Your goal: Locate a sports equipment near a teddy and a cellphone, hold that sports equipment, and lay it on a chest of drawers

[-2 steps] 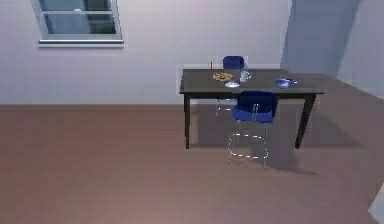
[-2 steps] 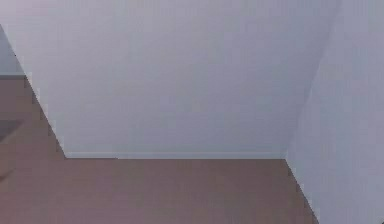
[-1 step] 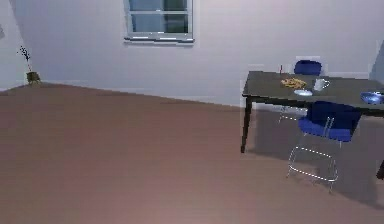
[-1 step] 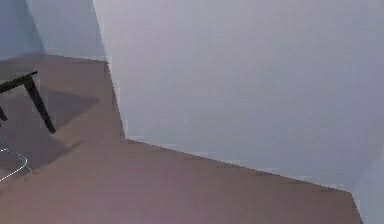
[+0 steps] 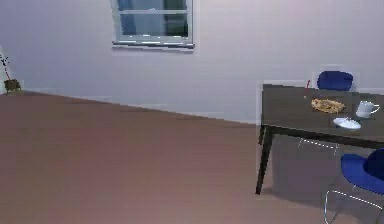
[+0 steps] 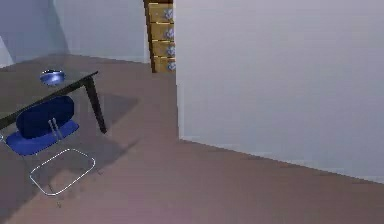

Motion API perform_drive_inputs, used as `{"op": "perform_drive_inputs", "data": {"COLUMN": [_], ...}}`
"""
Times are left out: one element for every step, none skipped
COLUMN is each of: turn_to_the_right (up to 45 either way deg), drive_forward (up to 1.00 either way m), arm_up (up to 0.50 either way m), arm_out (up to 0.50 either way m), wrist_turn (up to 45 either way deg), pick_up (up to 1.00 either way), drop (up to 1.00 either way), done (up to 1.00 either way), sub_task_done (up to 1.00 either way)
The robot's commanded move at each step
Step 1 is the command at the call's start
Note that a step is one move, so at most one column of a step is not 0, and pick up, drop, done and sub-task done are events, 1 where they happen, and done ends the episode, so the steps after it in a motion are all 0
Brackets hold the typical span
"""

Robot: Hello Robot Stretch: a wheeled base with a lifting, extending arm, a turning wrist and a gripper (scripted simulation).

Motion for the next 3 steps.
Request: {"op": "perform_drive_inputs", "data": {"turn_to_the_right": [-45.0, -12.0, 0.0], "drive_forward": [0.00, 0.00, 0.85], "arm_up": [0.00, 0.00, 0.00], "arm_out": [0.00, 0.00, 0.00], "wrist_turn": [0.0, 0.0, 0.0], "pick_up": [0.00, 0.00, 0.00], "drop": [0.00, 0.00, 0.00], "done": [0.00, 0.00, 0.00], "sub_task_done": [0.00, 0.00, 0.00]}}
